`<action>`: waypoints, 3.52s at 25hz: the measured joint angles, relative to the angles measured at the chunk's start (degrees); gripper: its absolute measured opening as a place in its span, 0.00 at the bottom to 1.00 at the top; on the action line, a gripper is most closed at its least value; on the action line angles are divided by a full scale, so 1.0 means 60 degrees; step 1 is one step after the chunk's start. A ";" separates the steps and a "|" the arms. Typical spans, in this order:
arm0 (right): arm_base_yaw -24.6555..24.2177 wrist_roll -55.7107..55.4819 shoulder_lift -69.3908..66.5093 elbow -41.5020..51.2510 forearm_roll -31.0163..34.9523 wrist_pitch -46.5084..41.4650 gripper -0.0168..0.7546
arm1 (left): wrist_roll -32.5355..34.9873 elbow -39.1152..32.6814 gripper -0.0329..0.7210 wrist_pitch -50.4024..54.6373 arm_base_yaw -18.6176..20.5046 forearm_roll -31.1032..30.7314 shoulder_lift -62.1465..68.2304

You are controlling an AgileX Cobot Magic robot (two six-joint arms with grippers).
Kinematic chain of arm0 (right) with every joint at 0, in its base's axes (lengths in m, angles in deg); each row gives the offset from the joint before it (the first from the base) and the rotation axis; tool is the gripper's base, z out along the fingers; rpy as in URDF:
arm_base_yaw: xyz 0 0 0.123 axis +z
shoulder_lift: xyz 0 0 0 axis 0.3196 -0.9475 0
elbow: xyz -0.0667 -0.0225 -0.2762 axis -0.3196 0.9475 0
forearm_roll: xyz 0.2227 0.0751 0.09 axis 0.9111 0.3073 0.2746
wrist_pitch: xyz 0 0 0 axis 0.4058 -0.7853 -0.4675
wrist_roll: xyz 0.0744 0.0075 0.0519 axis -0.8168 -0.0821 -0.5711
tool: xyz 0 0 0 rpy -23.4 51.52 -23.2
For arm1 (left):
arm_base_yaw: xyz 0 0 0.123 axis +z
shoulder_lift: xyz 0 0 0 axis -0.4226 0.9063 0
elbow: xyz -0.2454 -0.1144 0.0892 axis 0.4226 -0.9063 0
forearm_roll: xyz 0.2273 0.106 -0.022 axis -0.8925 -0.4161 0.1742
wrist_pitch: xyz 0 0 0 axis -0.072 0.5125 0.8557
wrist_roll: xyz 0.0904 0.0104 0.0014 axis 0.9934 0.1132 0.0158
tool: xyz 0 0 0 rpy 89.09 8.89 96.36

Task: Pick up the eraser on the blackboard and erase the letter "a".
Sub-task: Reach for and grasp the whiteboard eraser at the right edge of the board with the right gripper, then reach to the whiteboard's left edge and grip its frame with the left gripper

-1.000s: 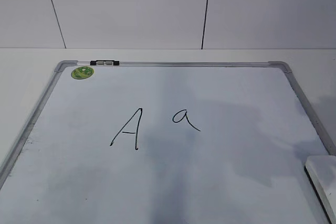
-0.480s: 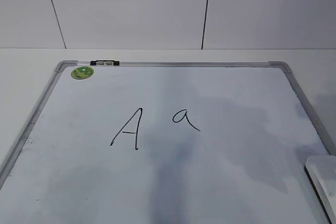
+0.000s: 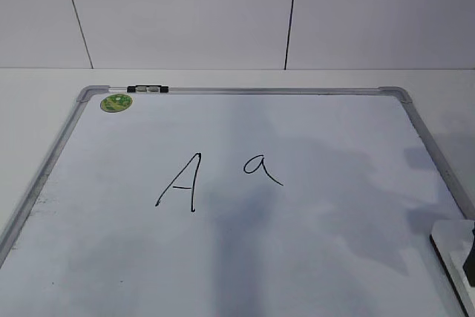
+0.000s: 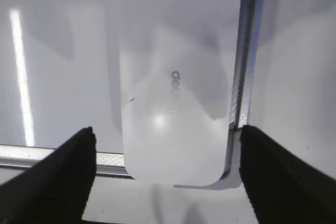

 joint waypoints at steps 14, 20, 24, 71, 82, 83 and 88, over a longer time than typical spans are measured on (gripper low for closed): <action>0.0000 -0.0415 -0.1022 -0.0058 -0.0007 0.0608 0.90 | 0.0000 0.0000 0.35 0.0000 0.0000 0.0000 0.0000; 0.0000 -0.0581 -0.1082 -0.0058 -0.0212 0.0751 0.90 | 0.0000 0.0000 0.35 0.0000 0.0000 0.0000 0.0000; 0.0000 -0.0628 -0.1082 -0.0058 -0.0351 0.0808 0.90 | 0.0000 0.0000 0.35 0.0000 0.0000 0.0000 0.0000; 0.0000 -0.0405 -0.1850 -0.0061 -0.0090 0.1033 0.83 | 0.0000 0.0000 0.36 0.0000 0.0000 0.0000 0.0000; 0.0000 -0.0361 -0.1850 -0.0061 -0.0107 0.1039 0.77 | 0.0000 0.0000 0.36 0.0000 0.0000 0.0000 0.0000; 0.0000 -0.0361 -0.1850 -0.0061 -0.0107 0.1039 0.76 | 0.0000 0.0000 0.36 0.0000 0.0000 0.0000 0.0000; 0.0000 -0.0361 -0.1850 -0.0078 -0.0107 0.1039 0.74 | 0.0000 0.0000 0.36 0.0000 0.0000 0.0000 0.0000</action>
